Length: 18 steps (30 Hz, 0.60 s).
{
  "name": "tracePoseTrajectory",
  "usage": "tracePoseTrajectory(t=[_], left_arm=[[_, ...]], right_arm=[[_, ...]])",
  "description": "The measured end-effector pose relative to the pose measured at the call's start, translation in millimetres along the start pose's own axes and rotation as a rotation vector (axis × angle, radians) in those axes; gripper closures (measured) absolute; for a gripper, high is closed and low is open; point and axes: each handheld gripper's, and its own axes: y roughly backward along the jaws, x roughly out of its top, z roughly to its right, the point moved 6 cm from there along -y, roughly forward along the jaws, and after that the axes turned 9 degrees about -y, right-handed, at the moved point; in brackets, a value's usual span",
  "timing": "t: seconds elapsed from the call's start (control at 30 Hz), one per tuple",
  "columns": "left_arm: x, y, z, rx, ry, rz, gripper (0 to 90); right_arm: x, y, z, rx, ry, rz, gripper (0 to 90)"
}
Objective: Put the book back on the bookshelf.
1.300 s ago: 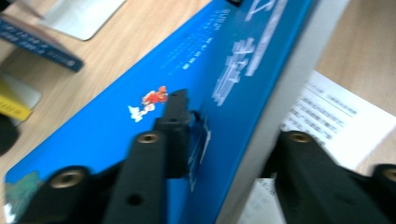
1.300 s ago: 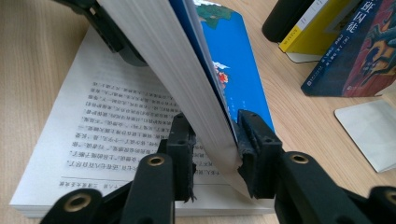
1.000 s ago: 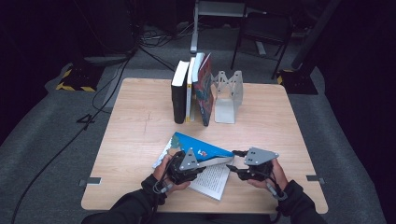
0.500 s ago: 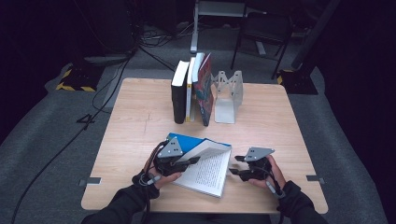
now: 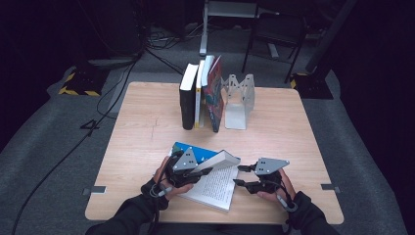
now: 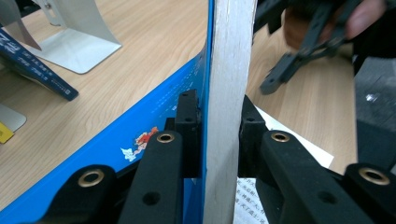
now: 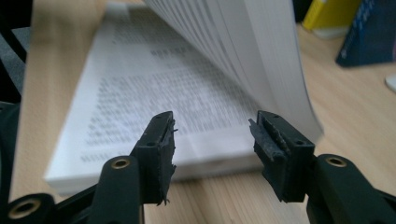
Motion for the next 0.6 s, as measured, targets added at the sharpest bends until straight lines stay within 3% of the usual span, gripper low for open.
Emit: tracePoseTrajectory(t=[0.07, 0.2, 0.4, 0.47, 0.53, 0.6], left_arm=[[0.7, 5.3, -2.8, 0.003, 0.019, 0.022, 77.1], [1.3, 10.9, -6.0, -0.001, 0.027, 0.049, 77.2], [1.8, 14.2, -6.6, -0.004, 0.023, 0.064, 77.3], [2.0, 14.7, -6.9, -0.008, 0.027, 0.066, 77.4], [2.0, 15.8, -7.8, -0.013, 0.04, 0.071, 77.3], [1.3, 15.8, -7.4, -0.019, 0.054, 0.076, 77.3]], right_arm=[[-11.0, -1.4, 11.3, -0.034, -0.043, -0.037, 46.4], [-20.9, -4.5, 24.8, -0.087, -0.065, -0.088, 46.5], [-23.1, -24.1, 18.9, -0.06, -0.042, -0.159, 46.2], [-21.8, -25.8, 17.1, -0.046, -0.043, -0.152, 46.1], [-17.2, -26.0, 12.1, -0.017, -0.033, -0.11, 47.3], [-14.0, -23.3, 9.9, 0.008, -0.053, -0.072, 51.8]])
